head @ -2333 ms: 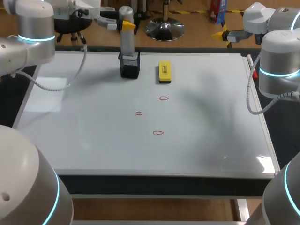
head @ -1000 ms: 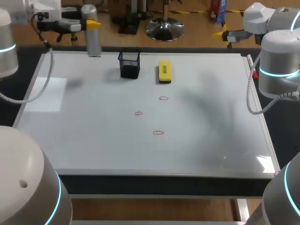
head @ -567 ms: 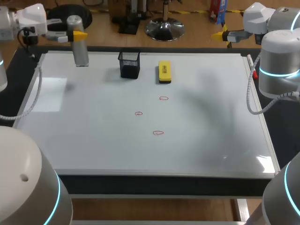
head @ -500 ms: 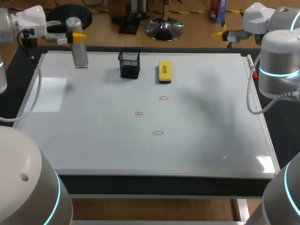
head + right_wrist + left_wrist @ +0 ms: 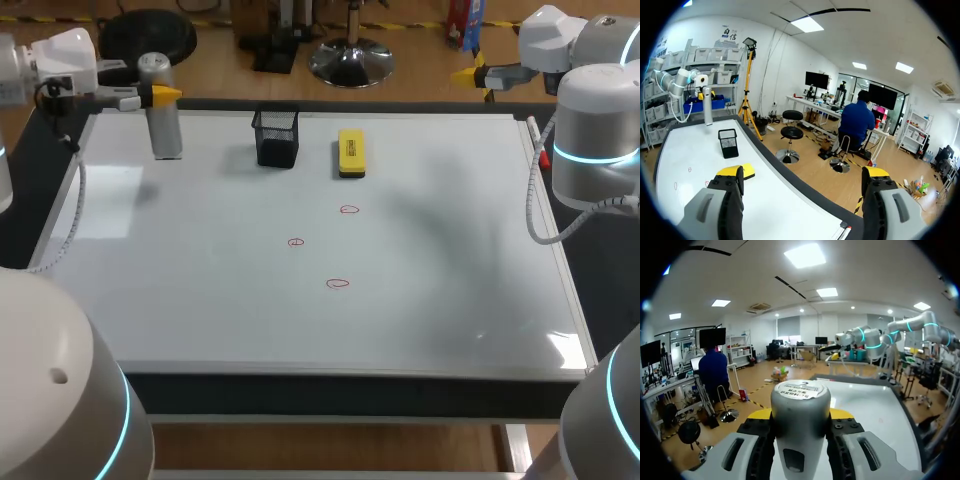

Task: Pick up the inspection probe, press it on each red-marked spot on the whiteboard one by one, put down the probe, pick up the eraser, and wipe off all the red marks.

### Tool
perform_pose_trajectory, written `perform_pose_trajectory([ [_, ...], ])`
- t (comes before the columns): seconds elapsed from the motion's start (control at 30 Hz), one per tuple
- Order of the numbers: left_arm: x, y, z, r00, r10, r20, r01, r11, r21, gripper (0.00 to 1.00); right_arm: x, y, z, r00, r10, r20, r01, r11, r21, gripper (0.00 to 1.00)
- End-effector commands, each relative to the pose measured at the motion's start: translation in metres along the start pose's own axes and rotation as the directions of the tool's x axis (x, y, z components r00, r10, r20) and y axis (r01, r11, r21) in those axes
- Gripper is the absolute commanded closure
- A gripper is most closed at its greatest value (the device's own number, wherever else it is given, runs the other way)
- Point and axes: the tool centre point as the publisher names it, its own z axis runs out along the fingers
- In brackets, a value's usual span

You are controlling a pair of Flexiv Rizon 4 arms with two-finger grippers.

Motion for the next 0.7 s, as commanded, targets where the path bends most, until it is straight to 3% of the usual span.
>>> perform_pose_trajectory([
  [0.03,0.001,-0.001,-0.001,1.0,0.002,0.004,-0.002,1.0,0.001,1.0,0.0,0.0,0.0,1.0,0.0,-0.001,0.0,1.0,0.0,0.0],
  [0.43,0.001,-0.001,-0.001,1.0,0.002,0.004,-0.002,1.0,0.001,1.0,0.0,0.0,0.0,1.0,0.0,-0.001,0.0,1.0,0.0,0.0],
  [0.57,0.001,-0.001,-0.001,1.0,0.002,0.004,-0.002,1.0,0.001,1.0,0.011,0.004,0.006,0.979,-0.11,-0.171,0.118,0.992,0.037,0.0],
  [0.7,0.001,-0.001,-0.001,1.0,0.002,0.004,-0.002,1.0,0.001,1.0,0.019,0.002,0.007,0.949,-0.173,-0.265,0.201,0.976,0.08,0.0],
])
